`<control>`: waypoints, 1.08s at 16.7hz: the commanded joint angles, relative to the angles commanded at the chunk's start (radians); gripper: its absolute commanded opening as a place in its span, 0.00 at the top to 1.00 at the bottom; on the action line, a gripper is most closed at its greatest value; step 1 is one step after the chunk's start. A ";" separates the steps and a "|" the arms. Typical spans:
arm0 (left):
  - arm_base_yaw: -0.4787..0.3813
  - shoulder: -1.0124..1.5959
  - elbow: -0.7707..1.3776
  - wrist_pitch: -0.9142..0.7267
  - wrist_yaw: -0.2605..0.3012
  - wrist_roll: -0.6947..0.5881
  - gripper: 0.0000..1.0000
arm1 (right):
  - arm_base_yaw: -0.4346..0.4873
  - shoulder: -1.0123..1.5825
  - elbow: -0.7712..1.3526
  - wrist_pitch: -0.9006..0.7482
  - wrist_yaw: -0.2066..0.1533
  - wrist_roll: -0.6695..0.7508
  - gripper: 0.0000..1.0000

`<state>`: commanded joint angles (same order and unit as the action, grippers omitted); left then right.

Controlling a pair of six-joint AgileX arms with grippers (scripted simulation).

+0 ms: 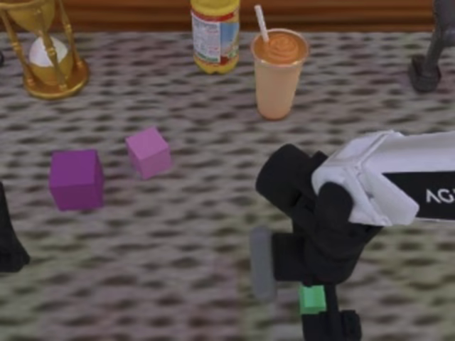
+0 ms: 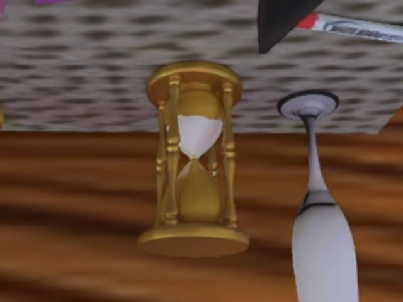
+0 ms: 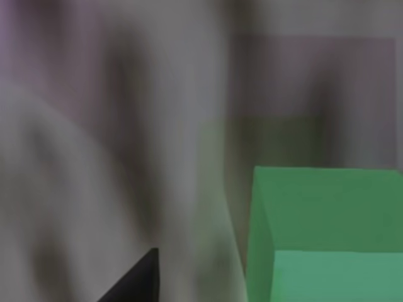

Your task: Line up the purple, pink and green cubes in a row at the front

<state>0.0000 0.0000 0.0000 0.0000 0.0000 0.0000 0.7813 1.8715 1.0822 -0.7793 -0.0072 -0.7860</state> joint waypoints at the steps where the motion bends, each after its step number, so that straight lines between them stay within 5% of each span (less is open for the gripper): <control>1: 0.000 0.000 0.000 0.000 0.000 0.000 0.00 | 0.000 0.000 0.000 0.000 0.000 0.000 0.00; 18: 0.000 0.000 0.000 0.000 0.000 0.000 0.00 | 0.002 -0.106 0.162 -0.270 0.000 -0.005 0.00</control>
<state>0.0000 0.0000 0.0000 0.0000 0.0000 0.0000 0.7838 1.7660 1.2437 -1.0495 -0.0076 -0.7913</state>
